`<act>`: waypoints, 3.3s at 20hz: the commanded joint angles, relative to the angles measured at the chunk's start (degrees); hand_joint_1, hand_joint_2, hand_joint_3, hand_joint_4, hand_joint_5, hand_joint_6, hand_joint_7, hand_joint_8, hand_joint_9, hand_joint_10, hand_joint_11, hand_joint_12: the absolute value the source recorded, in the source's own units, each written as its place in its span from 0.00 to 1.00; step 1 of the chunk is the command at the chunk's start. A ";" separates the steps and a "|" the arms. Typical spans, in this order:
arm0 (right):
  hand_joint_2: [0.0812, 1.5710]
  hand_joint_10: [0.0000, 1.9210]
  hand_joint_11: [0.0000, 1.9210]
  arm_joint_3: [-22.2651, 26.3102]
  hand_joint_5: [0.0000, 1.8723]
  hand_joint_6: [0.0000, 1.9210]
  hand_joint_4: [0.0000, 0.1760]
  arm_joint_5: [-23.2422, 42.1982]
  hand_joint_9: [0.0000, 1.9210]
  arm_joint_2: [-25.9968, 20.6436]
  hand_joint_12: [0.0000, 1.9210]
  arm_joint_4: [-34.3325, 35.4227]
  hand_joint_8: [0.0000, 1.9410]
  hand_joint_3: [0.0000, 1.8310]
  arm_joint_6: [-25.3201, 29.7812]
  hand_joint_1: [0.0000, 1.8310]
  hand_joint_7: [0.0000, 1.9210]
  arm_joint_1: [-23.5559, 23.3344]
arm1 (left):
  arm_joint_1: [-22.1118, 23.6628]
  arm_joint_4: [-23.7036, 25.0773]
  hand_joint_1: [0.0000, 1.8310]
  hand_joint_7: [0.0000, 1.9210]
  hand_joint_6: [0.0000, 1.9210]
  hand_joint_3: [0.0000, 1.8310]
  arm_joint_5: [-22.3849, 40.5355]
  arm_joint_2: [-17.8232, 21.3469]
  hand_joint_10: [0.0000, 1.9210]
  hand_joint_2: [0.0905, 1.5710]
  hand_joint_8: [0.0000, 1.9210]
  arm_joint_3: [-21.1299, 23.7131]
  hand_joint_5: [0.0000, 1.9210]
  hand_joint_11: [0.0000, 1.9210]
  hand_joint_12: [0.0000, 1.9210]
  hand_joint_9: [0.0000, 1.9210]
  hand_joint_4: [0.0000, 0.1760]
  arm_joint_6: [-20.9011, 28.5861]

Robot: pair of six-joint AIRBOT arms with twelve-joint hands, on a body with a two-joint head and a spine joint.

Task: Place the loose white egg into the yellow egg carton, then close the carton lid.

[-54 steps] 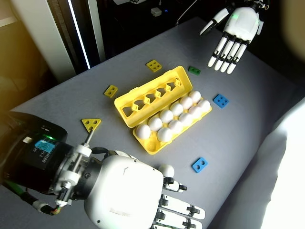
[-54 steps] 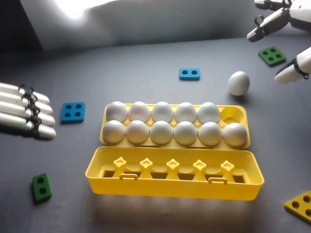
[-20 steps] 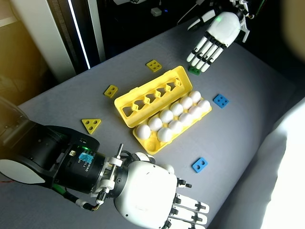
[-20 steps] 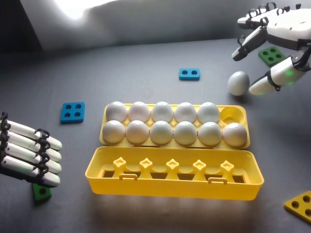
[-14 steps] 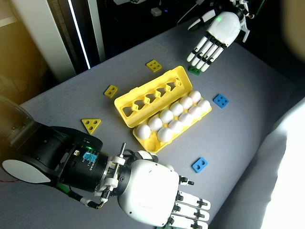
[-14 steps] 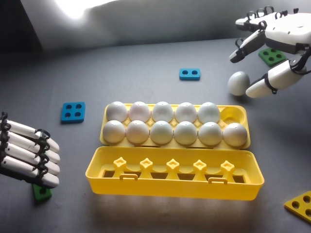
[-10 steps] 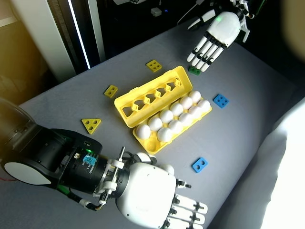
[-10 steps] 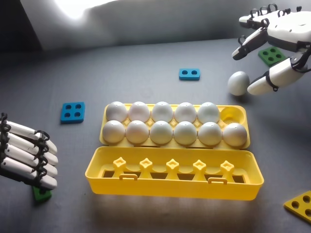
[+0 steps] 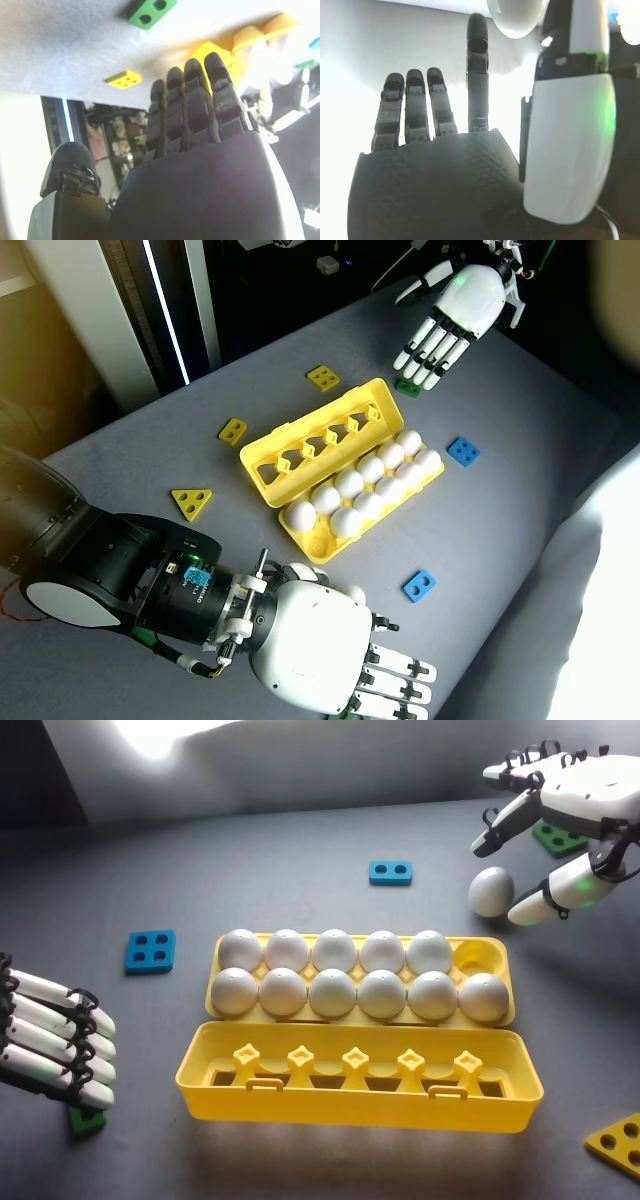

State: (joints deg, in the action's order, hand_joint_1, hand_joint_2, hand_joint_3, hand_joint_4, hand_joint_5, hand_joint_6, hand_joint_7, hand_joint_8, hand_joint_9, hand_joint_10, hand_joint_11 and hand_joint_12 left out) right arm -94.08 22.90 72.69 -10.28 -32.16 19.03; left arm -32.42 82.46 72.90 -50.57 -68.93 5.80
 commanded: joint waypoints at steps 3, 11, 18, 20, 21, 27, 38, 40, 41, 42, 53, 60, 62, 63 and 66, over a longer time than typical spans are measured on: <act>0.49 0.00 0.00 -0.44 0.40 0.00 1.00 5.99 0.00 -0.20 0.00 1.13 0.00 0.00 0.13 0.49 0.00 0.12 | -0.03 -3.66 0.00 0.11 0.00 0.00 3.48 0.49 0.00 0.73 0.00 -0.73 0.11 0.00 0.19 0.09 0.00 0.04; 0.48 0.00 0.00 -0.98 0.40 0.00 1.00 6.69 0.00 1.07 0.00 1.14 0.00 0.00 0.13 0.47 0.00 0.71 | -0.03 -3.66 0.00 0.12 0.00 0.00 3.48 0.47 0.00 0.74 0.00 -0.86 0.12 0.00 0.21 0.10 0.00 0.04; 0.48 0.00 0.00 -1.89 0.37 0.01 1.00 7.41 0.00 1.42 0.00 1.13 0.00 0.00 0.13 0.47 0.00 1.52 | -0.02 -3.66 0.00 0.13 0.00 0.00 3.48 0.41 0.00 0.74 0.00 -0.99 0.12 0.00 0.23 0.11 0.00 0.05; 0.49 0.00 0.00 -2.19 0.39 0.02 1.00 7.53 0.00 1.44 0.00 1.14 0.00 0.00 0.13 0.47 0.00 1.57 | 0.00 -3.66 0.00 0.12 0.00 0.00 3.48 0.43 0.00 0.74 0.00 -1.00 0.12 0.00 0.22 0.11 0.00 0.05; 0.49 0.00 0.00 -2.20 0.38 0.01 1.00 7.71 0.00 1.44 0.00 1.14 0.00 0.00 0.13 0.47 0.00 1.67 | 0.00 -3.66 0.00 0.11 0.00 0.00 3.48 0.43 0.00 0.74 0.00 -1.01 0.11 0.00 0.21 0.10 0.00 0.05; 0.49 0.00 0.00 -2.29 0.39 0.01 1.00 8.80 0.00 1.52 0.00 1.13 0.00 0.00 0.13 0.46 0.00 1.83 | 0.01 -3.66 0.00 0.12 0.00 0.00 3.48 0.42 0.00 0.74 0.00 -1.02 0.12 0.00 0.21 0.10 0.00 0.05; 0.49 0.00 0.00 -2.60 0.29 0.00 1.00 9.11 0.00 1.82 0.00 1.13 0.00 0.00 0.13 0.44 0.00 2.08 | -0.02 -3.67 0.00 0.13 0.00 0.00 3.48 0.40 0.00 0.75 0.00 -1.10 0.12 0.00 0.21 0.10 0.00 0.05; 0.49 0.00 0.00 -2.78 0.32 0.02 1.00 9.21 0.00 2.00 0.00 1.13 0.00 0.00 0.13 0.46 0.00 2.34 | -0.04 -3.67 0.00 0.14 0.00 0.00 3.48 0.39 0.00 0.75 0.00 -1.13 0.13 0.00 0.24 0.11 0.00 0.05; 0.50 0.00 0.00 -2.86 0.31 0.01 1.00 9.22 0.00 2.05 0.00 1.13 0.00 0.00 0.13 0.46 0.00 2.43 | -0.04 -3.67 0.00 0.14 0.00 0.00 3.48 0.38 0.00 0.75 0.00 -1.14 0.14 0.00 0.26 0.12 0.00 0.05; 0.50 0.00 0.00 -2.95 0.30 0.00 1.00 9.23 0.00 2.06 0.00 1.13 0.00 0.00 0.13 0.45 0.00 2.45 | -0.06 -3.67 0.00 0.15 0.00 0.00 3.48 0.37 0.00 0.75 0.00 -1.14 0.14 0.00 0.26 0.12 0.00 0.05; 0.54 0.00 0.00 -3.29 0.33 0.01 0.80 10.01 0.00 2.14 0.00 1.13 0.00 0.01 0.14 0.45 0.00 2.45 | -0.05 -3.67 0.00 0.14 0.00 0.00 3.48 0.36 0.00 0.74 0.00 -1.18 0.14 0.00 0.24 0.12 0.00 0.06; 0.62 0.00 0.00 -3.33 0.65 0.29 1.00 10.34 0.00 2.23 0.00 1.13 0.00 0.00 0.14 0.59 0.08 2.47 | -0.04 -3.67 0.00 0.14 0.00 0.00 3.48 0.27 0.00 0.74 0.00 -1.33 0.14 0.00 0.25 0.12 0.00 0.09; 0.62 0.00 0.00 -3.33 0.66 0.29 1.00 10.36 0.00 2.24 0.00 1.13 0.00 0.00 0.14 0.59 0.09 2.48 | -0.04 -3.67 0.00 0.14 0.00 0.00 3.48 0.27 0.00 0.75 0.00 -1.33 0.14 0.00 0.25 0.12 0.00 0.09; 0.62 0.00 0.00 -3.33 0.66 0.29 1.00 10.37 0.00 2.24 0.00 1.13 0.00 0.00 0.14 0.59 0.09 2.48 | -0.03 -3.67 0.00 0.14 0.00 0.00 3.48 0.27 0.00 0.75 0.00 -1.33 0.14 0.00 0.25 0.12 0.00 0.09; 0.62 0.00 0.00 -3.33 0.66 0.29 1.00 10.38 0.00 2.23 0.00 1.13 0.00 0.00 0.17 0.59 0.10 2.45 | -0.01 -3.67 0.00 0.13 0.00 0.00 3.48 0.28 0.00 0.75 0.00 -1.31 0.13 0.00 0.23 0.11 0.00 0.09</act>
State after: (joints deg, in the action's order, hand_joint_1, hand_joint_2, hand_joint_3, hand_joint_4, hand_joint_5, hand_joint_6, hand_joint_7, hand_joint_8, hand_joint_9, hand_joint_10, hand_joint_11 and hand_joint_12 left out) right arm -97.03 27.16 75.48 -10.37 -32.12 21.71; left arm -32.42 82.32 72.93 -50.85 -69.52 5.80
